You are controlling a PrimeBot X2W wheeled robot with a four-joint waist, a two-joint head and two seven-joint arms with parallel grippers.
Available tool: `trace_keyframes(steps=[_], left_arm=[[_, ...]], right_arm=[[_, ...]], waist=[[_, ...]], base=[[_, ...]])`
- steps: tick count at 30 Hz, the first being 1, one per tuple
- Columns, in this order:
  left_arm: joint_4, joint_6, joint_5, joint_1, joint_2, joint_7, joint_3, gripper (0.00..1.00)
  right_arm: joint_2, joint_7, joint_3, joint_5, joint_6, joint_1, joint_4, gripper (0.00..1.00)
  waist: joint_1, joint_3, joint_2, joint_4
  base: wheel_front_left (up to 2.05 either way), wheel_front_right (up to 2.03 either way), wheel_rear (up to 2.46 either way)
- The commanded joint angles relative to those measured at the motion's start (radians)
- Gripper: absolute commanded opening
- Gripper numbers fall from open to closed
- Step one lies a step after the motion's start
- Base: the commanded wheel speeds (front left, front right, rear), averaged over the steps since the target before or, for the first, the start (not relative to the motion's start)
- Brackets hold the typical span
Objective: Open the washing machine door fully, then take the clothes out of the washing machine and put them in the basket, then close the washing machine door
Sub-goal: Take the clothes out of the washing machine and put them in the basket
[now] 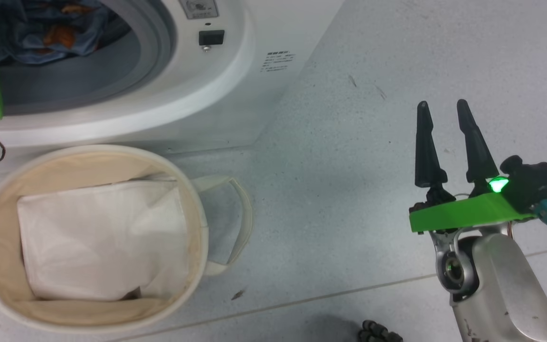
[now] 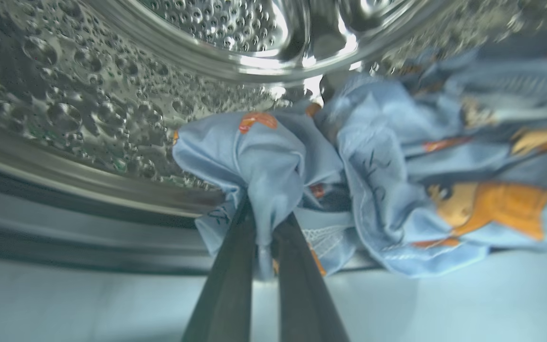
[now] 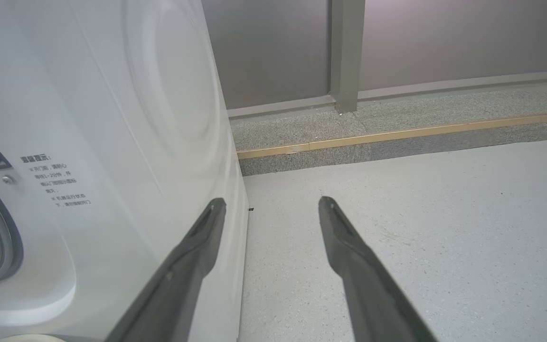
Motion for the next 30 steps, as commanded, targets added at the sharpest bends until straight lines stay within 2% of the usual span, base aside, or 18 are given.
trace_keyframes(steps=[1,10,14,17,18,25,30], left_arm=[[-0.022,-0.005,-0.016,-0.026,0.037,-0.023,0.025,0.00],[-0.056,-0.063,-0.113,0.099,0.013,-0.200,0.094,0.00],[-0.144,-0.129,-0.191,0.205,-0.016,-0.216,0.147,0.00],[-0.273,-0.144,-0.222,0.305,-0.013,-0.217,0.181,0.00],[-0.360,-0.147,-0.241,0.381,-0.014,-0.217,0.207,0.00],[-0.675,-0.152,-0.286,0.630,-0.034,-0.217,0.266,0.00],[-0.882,-0.154,-0.327,0.796,-0.050,-0.216,0.253,0.00]], right_arm=[[0.002,-0.012,0.016,-0.001,0.001,0.009,-0.024,1.00],[0.001,-0.012,0.022,-0.001,0.001,0.039,0.004,1.00],[-0.008,-0.012,0.026,0.000,0.001,0.061,0.019,1.00],[-0.016,-0.012,0.032,0.003,0.001,0.075,0.031,1.00],[-0.023,-0.012,0.037,0.005,0.001,0.084,0.041,1.00],[-0.045,-0.012,0.052,0.010,0.001,0.111,0.067,1.00],[-0.058,-0.012,0.058,0.013,0.001,0.131,0.082,1.00]], waist=[[-0.0001,-0.010,0.0000,-0.001],[-0.0001,-0.110,0.0000,0.017],[-0.0001,-0.165,0.0000,0.039],[-0.0001,-0.204,0.0000,0.060],[-0.0001,-0.230,0.0000,0.075],[-0.0001,-0.307,0.0000,0.132],[-0.0001,-0.354,0.0000,0.166]], base=[[0.00,0.00,0.00],[0.00,0.00,0.00],[0.00,0.00,0.00],[0.00,0.00,0.00],[0.00,0.00,0.00],[0.00,0.00,0.00],[0.00,0.00,0.00]])
